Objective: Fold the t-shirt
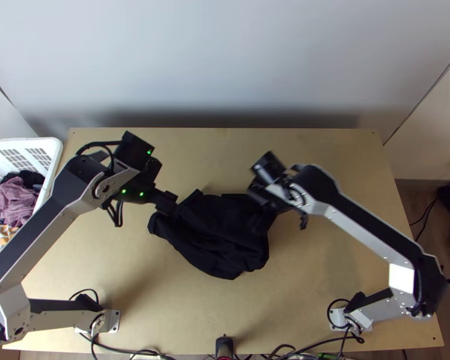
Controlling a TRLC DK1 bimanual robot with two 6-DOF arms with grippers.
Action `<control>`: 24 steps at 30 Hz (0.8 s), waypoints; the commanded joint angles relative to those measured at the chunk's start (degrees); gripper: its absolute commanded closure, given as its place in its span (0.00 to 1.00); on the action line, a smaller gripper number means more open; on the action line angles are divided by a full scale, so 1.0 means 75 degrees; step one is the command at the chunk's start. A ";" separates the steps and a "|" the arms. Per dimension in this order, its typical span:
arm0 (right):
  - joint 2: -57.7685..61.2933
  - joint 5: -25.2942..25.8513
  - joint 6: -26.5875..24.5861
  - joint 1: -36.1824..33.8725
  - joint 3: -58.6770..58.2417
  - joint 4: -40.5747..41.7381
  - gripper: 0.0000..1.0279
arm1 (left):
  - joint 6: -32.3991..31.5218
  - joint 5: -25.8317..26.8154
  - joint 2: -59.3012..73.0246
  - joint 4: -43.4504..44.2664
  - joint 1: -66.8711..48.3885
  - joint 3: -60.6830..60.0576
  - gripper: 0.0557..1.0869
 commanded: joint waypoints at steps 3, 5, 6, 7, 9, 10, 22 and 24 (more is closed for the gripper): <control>0.0898 -0.0225 -0.0135 0.1384 0.0372 -0.0168 0.05 | 0.0048 -0.0017 -0.0321 0.0265 0.0293 -0.0693 0.06; 0.1051 -0.0342 -0.0205 0.1502 0.0395 -0.0168 0.05 | 0.0036 -0.0017 -0.0321 0.0277 0.0317 -0.0705 0.06; 0.1156 -0.0342 -0.0228 0.1502 0.0395 -0.0168 0.05 | 0.0036 -0.0017 -0.0321 0.0265 0.0329 -0.0716 0.06; 0.1250 -0.0354 -0.0240 0.1502 0.0407 -0.0156 0.05 | 0.0036 -0.0017 -0.0345 0.0265 0.0340 -0.0740 0.06; 0.1426 -0.0342 -0.0275 0.1420 0.0430 -0.0156 0.05 | 0.0036 -0.0017 -0.0415 0.0277 0.0387 -0.0787 0.06; 0.1496 -0.0342 -0.0287 0.1338 0.0430 -0.0132 0.05 | 0.0036 -0.0017 -0.0474 0.0265 0.0411 -0.0810 0.06; 0.1766 -0.0342 -0.0322 0.0763 0.0466 -0.0097 0.37 | 0.0036 -0.0017 -0.0767 0.0312 0.0469 -0.1291 0.06; 0.1777 -0.0354 -0.0381 0.0752 0.0407 -0.0097 0.52 | 0.0036 -0.0017 -0.0767 0.0335 0.0458 -0.1314 0.06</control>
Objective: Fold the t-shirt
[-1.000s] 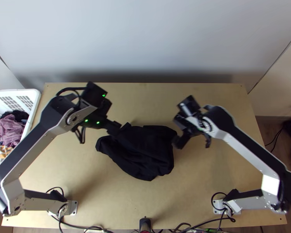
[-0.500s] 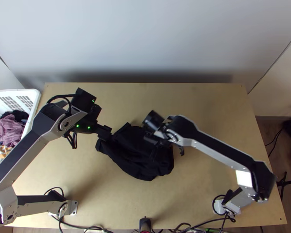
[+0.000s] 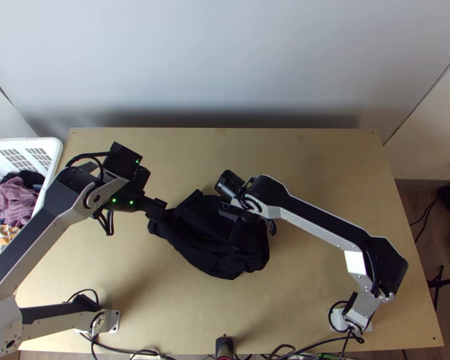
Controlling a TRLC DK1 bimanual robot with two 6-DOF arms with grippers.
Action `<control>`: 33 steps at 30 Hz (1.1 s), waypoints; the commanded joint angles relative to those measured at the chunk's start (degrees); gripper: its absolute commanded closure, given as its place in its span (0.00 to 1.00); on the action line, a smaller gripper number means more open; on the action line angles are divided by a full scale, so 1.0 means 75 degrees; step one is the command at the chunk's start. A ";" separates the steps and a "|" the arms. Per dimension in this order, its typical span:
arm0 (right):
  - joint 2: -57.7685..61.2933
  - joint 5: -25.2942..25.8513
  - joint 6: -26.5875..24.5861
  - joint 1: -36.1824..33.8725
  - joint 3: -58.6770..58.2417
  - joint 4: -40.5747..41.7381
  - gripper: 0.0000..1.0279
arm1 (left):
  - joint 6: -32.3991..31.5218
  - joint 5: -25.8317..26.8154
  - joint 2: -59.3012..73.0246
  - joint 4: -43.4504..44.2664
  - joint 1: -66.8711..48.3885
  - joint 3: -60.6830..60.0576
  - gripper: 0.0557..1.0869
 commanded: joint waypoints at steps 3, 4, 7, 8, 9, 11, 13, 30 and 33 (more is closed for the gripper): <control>0.0116 -0.0171 -0.0101 -0.0205 -0.0121 -0.0021 0.81 | 0.0001 0.0013 -0.0088 0.0064 0.0012 -0.0166 0.06; 0.0105 -0.0206 -0.0089 -0.0240 -0.0097 -0.0033 0.84 | 0.0001 0.0013 -0.0111 0.0064 0.0012 -0.0166 0.06; -0.0071 -0.0206 -0.0089 -0.0369 0.0043 -0.0033 0.96 | 0.0001 0.0013 -0.0170 0.0064 0.0012 -0.0189 0.06; -0.0141 -0.0206 -0.0089 -0.0416 0.0137 -0.0045 0.96 | 0.0001 0.0001 -0.0193 0.0064 0.0012 -0.0201 0.06; -0.0212 -0.0195 -0.0089 -0.0486 0.0254 -0.0080 0.97 | 0.0001 0.0013 -0.0205 0.0064 0.0012 -0.0213 0.06; -0.0388 -0.0195 -0.0113 -0.0650 0.0500 -0.0127 0.97 | -0.0011 0.0013 -0.0217 0.0064 0.0012 -0.0248 0.06; -0.0528 -0.0183 -0.0160 -0.0814 0.0887 -0.0221 0.97 | -0.0011 0.0013 -0.0217 0.0088 -0.0024 -0.0295 0.06; -0.0962 0.0262 -0.0417 -0.2080 0.3606 -0.1053 0.97 | 0.0798 -0.0304 0.0240 0.1377 -0.0352 -0.1842 0.06; -0.1079 0.0262 -0.0382 -0.2080 0.3465 -0.1111 0.97 | 0.0845 -0.0409 0.0557 0.1939 -0.0234 -0.2146 0.06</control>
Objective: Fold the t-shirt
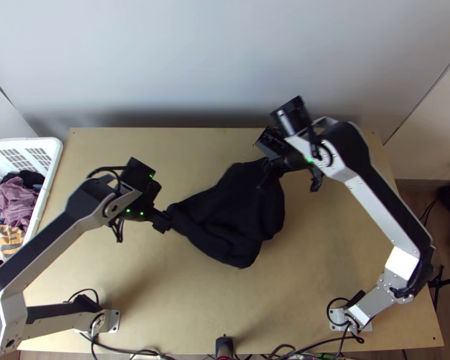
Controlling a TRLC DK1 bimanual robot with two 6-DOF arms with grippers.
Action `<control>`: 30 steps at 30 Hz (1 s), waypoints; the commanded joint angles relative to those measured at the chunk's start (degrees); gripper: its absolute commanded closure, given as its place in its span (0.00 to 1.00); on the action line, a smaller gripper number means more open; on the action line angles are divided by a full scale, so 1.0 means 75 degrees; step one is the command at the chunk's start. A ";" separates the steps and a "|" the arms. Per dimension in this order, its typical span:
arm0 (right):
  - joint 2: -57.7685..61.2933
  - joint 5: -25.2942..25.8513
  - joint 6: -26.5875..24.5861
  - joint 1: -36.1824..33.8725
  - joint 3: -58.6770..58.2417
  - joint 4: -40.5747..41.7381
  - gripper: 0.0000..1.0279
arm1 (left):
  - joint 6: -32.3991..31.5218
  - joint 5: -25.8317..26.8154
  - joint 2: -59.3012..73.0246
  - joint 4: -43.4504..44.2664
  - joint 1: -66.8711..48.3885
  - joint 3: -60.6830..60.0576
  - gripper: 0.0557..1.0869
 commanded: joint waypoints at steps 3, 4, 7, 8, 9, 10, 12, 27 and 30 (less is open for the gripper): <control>-0.0281 0.0041 0.0072 -0.0165 -0.0012 -0.0205 0.97 | 0.0297 -0.0217 0.0842 0.1485 0.0121 -0.0979 0.06; -0.0304 0.0041 0.0072 -0.0165 -0.0048 -0.0205 0.97 | 0.0297 -0.0217 0.0982 0.1637 0.0086 -0.1002 0.06; -0.0339 0.0041 0.0061 -0.0142 -0.0141 -0.0217 0.97 | 0.0215 -0.0217 0.1346 0.2094 -0.0090 -0.0932 0.06; -0.0339 0.0053 0.0061 -0.0142 -0.0165 -0.0240 0.97 | 0.0168 -0.0217 0.1474 0.2177 -0.0148 -0.0862 0.06; -0.0351 0.0053 0.0061 -0.0142 -0.0188 -0.0252 0.97 | 0.0121 -0.0217 0.1603 0.2235 -0.0195 -0.0803 0.06; -0.0339 0.0076 0.0061 -0.0130 -0.0200 -0.0264 0.97 | 0.0086 -0.0205 0.1721 0.2294 -0.0242 -0.0745 0.06; -0.0339 0.0099 0.0061 -0.0118 -0.0235 -0.0299 0.97 | -0.0020 -0.0205 0.1896 0.2341 -0.0347 -0.0639 0.06; -0.0351 0.0240 0.0049 -0.0165 -0.0376 -0.0299 0.97 | -0.0160 -0.0205 0.2623 0.2505 -0.0500 -0.0569 0.07; -0.0351 0.0252 0.0049 -0.0188 -0.0376 -0.0299 0.97 | -0.0242 -0.0205 0.2728 0.2505 -0.0406 -0.0545 0.25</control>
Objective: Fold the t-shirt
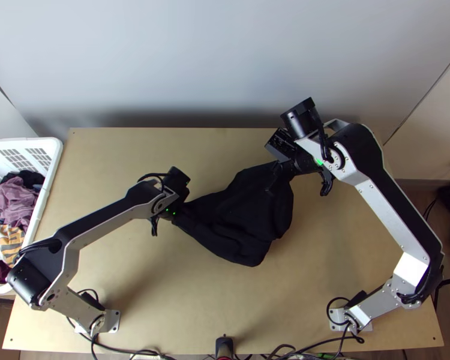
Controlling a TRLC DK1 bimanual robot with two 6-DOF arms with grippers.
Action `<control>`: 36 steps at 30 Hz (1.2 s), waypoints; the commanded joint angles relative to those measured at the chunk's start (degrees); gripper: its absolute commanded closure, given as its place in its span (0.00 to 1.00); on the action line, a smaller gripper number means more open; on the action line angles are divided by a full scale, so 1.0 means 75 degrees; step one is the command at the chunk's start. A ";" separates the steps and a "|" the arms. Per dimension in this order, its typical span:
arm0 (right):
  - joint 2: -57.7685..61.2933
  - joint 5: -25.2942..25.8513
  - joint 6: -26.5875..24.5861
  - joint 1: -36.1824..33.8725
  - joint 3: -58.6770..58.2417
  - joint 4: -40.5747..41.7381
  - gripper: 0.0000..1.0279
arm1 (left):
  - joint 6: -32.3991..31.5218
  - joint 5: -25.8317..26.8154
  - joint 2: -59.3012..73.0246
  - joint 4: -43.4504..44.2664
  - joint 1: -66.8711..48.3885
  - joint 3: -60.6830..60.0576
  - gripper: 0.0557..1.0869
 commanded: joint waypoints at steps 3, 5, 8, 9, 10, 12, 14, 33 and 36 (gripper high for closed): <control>-0.0025 0.0033 -0.0009 -0.0096 -0.0020 -0.0016 0.97 | -0.0152 -0.0001 0.0251 0.0186 0.0166 0.0017 0.63; -0.0048 0.0021 -0.0009 -0.0119 -0.0044 -0.0016 0.97 | -0.0058 -0.0013 0.0228 0.0467 0.0201 -0.0018 0.94; -0.0107 0.0021 -0.0021 -0.0166 -0.0114 -0.0051 0.97 | 0.0012 -0.0013 0.0193 0.0467 0.0236 0.0005 0.96; -0.0130 0.0021 -0.0021 -0.0178 -0.0114 -0.0051 0.97 | 0.0024 -0.0013 0.0134 0.0443 0.0224 0.0017 0.96; -0.0154 0.0021 -0.0021 -0.0189 -0.0137 -0.0051 0.97 | 0.0024 -0.0013 0.0040 0.0373 0.0236 0.0076 0.96; -0.0212 0.0033 -0.0021 -0.0271 -0.0149 -0.0063 0.97 | 0.0024 -0.0013 -0.0171 0.0197 0.0283 0.0263 0.96; -0.0283 0.0021 -0.0009 -0.0377 -0.0172 -0.0051 0.97 | 0.0012 -0.0013 -0.0452 -0.0060 0.0435 0.0556 0.96; -0.1103 0.1498 -0.0619 -0.1197 0.1796 0.0218 0.97 | 0.0176 -0.0294 -0.3323 -0.1057 0.1607 0.3767 0.96; -0.1267 0.1779 -0.0783 -0.1185 0.2078 0.0453 0.97 | 0.0281 -0.0458 -0.3382 -0.1080 0.1572 0.4423 0.96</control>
